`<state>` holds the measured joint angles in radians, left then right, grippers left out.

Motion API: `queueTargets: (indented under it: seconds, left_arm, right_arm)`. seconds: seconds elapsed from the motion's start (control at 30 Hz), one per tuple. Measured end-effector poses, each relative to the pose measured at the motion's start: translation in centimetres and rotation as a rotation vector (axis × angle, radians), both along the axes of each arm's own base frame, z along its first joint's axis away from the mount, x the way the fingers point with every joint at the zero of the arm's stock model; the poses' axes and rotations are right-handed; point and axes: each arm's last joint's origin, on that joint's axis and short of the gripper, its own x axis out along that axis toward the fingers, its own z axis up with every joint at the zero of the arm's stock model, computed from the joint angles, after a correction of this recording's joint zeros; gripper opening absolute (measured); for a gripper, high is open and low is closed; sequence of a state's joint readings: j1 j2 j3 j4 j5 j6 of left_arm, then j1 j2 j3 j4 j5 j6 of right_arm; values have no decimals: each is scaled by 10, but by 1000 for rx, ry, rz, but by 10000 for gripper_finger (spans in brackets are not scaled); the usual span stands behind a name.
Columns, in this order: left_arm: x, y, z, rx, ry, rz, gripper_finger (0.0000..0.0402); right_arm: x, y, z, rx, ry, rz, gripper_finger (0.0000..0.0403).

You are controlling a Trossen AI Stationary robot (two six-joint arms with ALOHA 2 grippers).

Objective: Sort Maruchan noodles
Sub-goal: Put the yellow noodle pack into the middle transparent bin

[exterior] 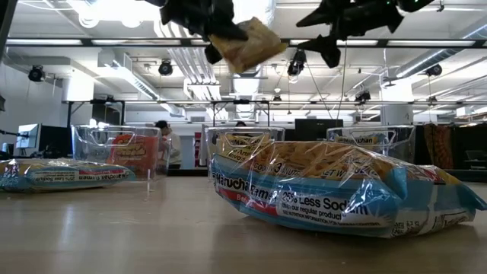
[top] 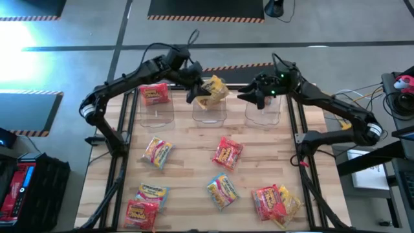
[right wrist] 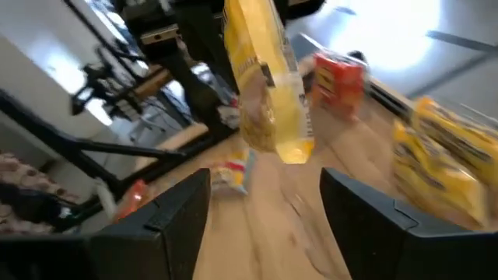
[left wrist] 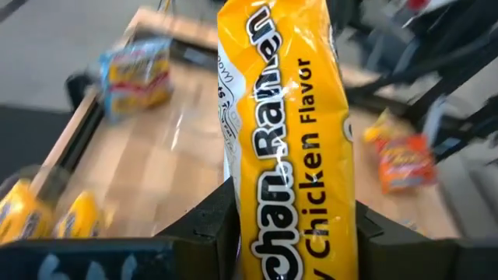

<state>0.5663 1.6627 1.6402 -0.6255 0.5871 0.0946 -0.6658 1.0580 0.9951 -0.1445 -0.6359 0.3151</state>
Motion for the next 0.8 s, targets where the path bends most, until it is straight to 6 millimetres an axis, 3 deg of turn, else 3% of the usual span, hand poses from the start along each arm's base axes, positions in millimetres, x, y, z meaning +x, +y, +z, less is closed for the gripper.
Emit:
queueTargets:
  seconds: [0.37, 0.8]
  left_arm:
    - [21, 18, -51, 87, 189, 7, 114]
    - [35, 43, -102, 221, 367, 33, 114]
  right_arm:
    - [-23, 11, -4, -11, 177, -177, 226]
    - [-25, 12, -6, -2, 198, -186, 228]
